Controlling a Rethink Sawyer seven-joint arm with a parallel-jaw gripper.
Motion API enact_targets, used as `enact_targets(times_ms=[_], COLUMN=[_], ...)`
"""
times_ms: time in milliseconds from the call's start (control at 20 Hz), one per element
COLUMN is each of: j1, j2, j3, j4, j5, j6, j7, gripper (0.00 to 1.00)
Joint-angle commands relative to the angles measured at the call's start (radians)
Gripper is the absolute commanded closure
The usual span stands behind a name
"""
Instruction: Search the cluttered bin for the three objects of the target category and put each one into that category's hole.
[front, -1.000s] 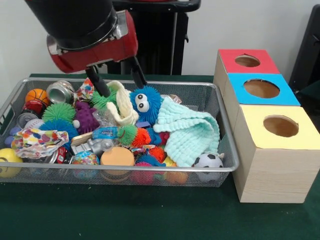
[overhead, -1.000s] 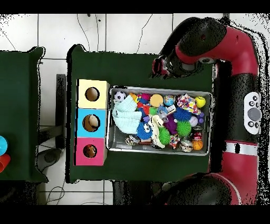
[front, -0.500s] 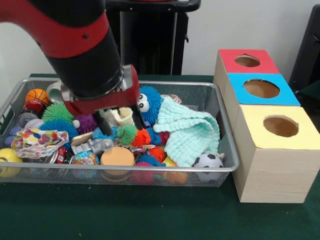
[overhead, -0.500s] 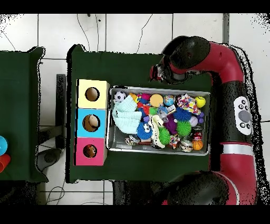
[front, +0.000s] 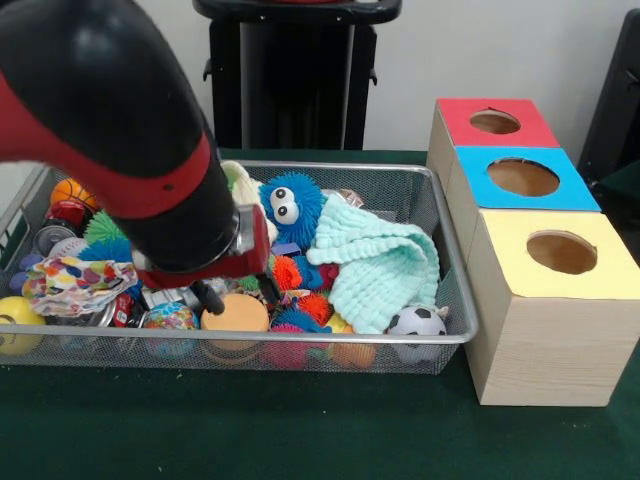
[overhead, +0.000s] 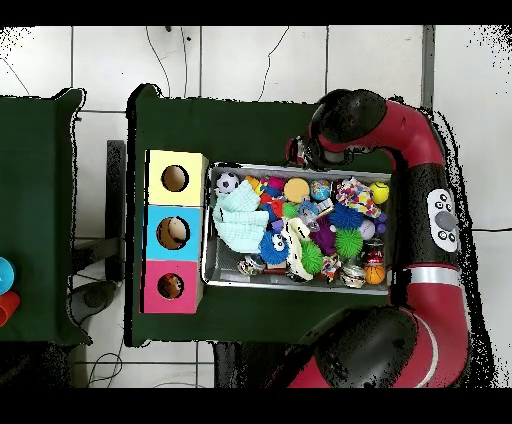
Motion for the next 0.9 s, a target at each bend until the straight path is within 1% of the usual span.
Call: enact_targets(times_ms=[50, 150, 300, 400, 750, 900], j1=[0.002, 0.008, 0.018, 0.022, 0.025, 0.026], j2=[0.178, 0.202, 0.251, 0.274, 0.294, 0.298], j3=[-0.024, -0.017, -0.007, 0.002, 0.011, 0.005], j4=[-0.086, -0.127, -0.210, -0.252, -0.284, -0.299], j5=[-0.026, -0.037, -0.057, -0.066, -0.054, -0.066], j6=[0.025, 0.035, 0.074, 0.100, 0.131, 0.136], j7=[-0.105, -0.136, -0.187, -0.215, -0.234, -0.251], gripper=[0.00, 0.00, 0.00, 0.00, 0.00, 0.00])
